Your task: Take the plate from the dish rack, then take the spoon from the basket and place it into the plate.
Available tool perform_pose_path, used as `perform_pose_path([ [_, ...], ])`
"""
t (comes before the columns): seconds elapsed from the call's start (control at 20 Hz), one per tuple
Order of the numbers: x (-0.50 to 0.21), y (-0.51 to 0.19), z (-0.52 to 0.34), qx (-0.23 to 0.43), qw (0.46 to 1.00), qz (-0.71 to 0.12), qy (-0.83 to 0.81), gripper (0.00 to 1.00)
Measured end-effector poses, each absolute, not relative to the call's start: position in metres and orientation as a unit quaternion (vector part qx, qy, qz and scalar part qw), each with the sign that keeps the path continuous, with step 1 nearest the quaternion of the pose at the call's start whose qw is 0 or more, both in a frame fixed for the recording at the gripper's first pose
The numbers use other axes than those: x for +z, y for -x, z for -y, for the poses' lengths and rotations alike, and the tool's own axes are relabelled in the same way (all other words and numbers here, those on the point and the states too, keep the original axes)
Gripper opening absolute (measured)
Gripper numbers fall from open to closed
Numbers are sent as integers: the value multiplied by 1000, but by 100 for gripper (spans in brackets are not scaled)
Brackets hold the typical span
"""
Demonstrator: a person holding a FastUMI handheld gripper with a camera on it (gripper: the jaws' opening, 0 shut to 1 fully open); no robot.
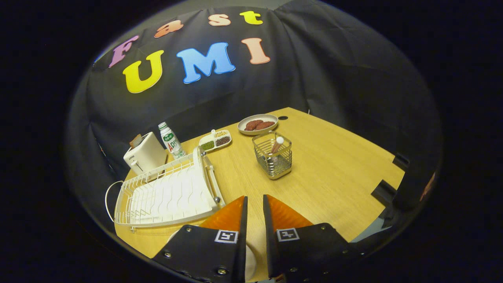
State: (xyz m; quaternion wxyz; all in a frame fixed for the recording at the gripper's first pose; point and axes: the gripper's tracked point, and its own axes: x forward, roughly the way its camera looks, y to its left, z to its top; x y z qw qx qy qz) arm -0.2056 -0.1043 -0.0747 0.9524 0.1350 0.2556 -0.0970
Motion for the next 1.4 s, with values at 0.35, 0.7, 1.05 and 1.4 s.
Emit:
perform_pose_path([
  [0.35, -55, 156, 156, -133, 961, -224, -94, 22],
  [0.7, -67, 128, 170, -118, 961, -233, -88, 22],
  [1.05, -94, 112, 170, -98, 958, -258, -80, 22],
  [1.4, -97, 109, 168, -87, 958, -267, -54, 7],
])
